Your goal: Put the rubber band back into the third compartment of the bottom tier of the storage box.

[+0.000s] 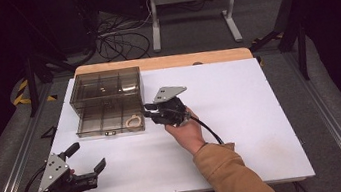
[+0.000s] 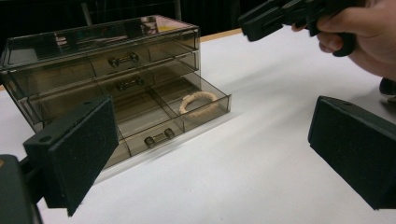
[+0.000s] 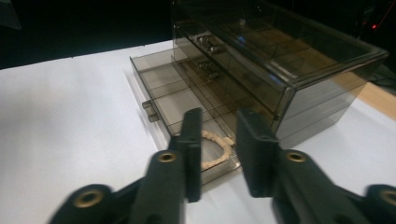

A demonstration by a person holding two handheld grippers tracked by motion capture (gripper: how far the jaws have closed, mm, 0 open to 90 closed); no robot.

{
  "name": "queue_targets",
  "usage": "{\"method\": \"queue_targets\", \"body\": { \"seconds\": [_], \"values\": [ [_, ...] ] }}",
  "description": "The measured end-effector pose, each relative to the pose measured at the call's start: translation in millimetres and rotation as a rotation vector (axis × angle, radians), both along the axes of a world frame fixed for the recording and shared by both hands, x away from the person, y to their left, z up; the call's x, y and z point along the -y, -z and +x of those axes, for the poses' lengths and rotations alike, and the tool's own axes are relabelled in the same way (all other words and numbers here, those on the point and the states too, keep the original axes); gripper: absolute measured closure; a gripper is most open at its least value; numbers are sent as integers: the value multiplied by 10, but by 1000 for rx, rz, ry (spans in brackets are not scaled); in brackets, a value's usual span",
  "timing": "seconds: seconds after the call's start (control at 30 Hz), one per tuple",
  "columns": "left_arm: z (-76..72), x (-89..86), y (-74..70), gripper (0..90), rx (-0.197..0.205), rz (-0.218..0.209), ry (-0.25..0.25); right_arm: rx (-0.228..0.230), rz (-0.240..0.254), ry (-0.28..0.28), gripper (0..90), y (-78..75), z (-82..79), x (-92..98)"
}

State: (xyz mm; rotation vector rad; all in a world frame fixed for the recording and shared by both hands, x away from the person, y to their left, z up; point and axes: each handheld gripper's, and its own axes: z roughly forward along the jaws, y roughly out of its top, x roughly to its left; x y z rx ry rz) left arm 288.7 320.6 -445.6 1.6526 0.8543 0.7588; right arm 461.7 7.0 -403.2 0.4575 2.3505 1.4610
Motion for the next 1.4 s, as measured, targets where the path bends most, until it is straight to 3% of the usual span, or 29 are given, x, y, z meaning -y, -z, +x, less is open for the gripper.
{"method": "queue_targets", "body": {
  "seconds": [0.17, 0.43, 0.6, 0.77, 1.17, 1.27, 1.4],
  "values": [
    [0, 5, 1, 25, 1, 0, -1, -1, 8, -2, 623, -66, -47, 101],
    [0, 3, -3, 25, 2, 2, -1, 6, 24, 5, 461, -163, -158, 356],
    [22, 22, -6, 25, 2, 5, 4, 14, 56, 23, 322, -219, -255, 611],
    [41, 32, -10, 25, -1, 9, 9, 14, 84, 41, 242, -248, -343, 831],
    [59, 52, -11, 25, 2, 11, 16, 19, 110, 119, 97, -189, -572, 1341],
    [60, 63, -14, 24, 5, 14, 18, 45, 136, 151, 57, -110, -657, 1543],
    [62, 78, -15, 24, 6, 20, 23, 35, 140, 181, 41, -1, -719, 1742]
  ]
}}
